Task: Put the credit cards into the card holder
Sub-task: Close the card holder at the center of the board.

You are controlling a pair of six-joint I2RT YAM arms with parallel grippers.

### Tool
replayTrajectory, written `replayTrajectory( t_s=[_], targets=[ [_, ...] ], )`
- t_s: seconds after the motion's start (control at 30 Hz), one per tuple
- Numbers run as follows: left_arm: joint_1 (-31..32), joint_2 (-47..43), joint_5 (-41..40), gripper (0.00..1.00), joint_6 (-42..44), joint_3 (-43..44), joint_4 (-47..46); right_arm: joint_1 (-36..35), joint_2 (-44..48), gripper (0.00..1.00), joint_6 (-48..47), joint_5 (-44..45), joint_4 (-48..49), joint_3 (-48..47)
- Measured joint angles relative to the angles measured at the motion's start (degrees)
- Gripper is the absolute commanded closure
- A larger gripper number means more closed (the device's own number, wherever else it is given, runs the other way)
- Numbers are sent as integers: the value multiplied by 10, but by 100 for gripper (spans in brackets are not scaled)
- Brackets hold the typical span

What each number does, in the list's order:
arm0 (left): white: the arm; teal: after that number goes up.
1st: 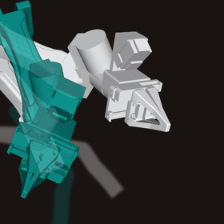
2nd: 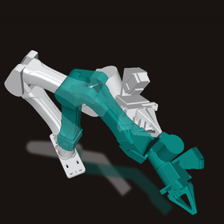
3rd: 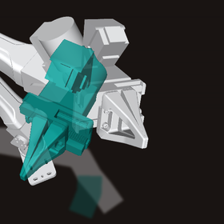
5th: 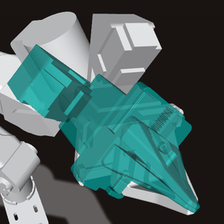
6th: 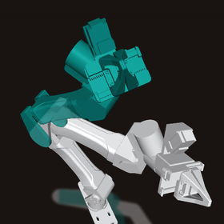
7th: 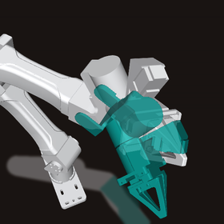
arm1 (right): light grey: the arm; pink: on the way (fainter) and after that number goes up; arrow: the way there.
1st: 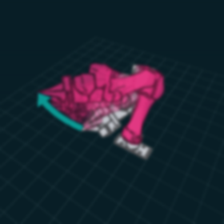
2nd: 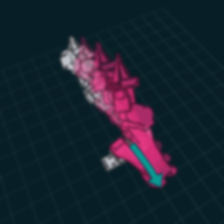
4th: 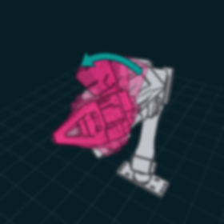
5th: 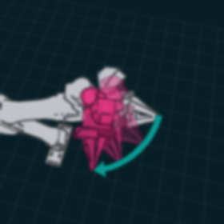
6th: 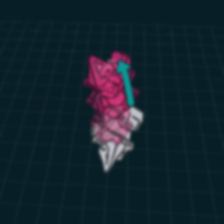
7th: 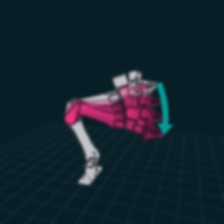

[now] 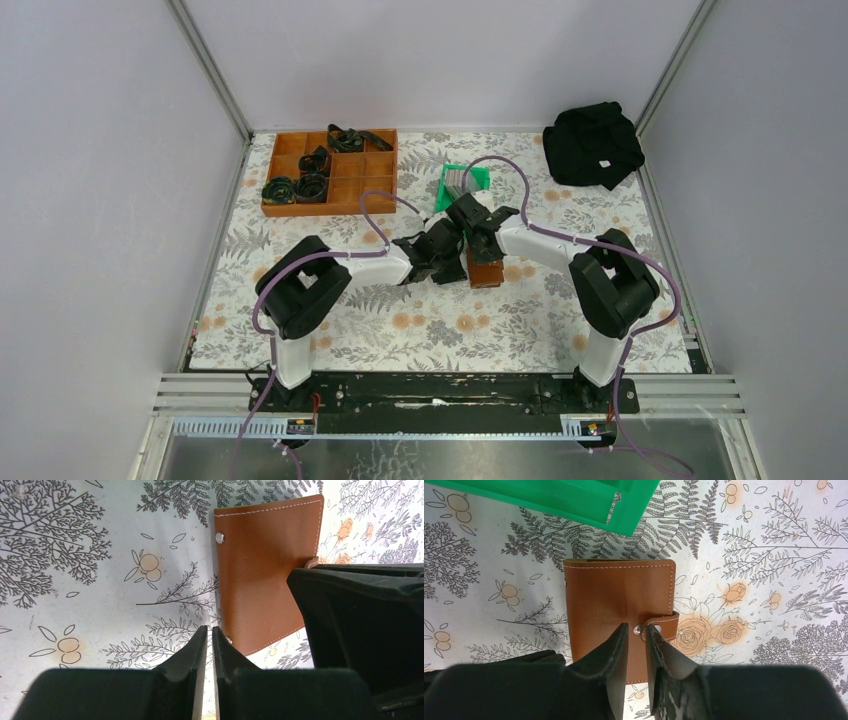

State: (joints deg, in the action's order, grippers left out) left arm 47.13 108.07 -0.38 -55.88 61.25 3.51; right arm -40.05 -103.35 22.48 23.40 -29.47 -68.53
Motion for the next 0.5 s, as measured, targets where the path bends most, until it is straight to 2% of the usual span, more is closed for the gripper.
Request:
replayTrajectory(
  t_s=[0.5],
  targets=[
    [0,0,1,86,0,-5,0,-3,-8,73,-5,31,-8,-7]
  ],
)
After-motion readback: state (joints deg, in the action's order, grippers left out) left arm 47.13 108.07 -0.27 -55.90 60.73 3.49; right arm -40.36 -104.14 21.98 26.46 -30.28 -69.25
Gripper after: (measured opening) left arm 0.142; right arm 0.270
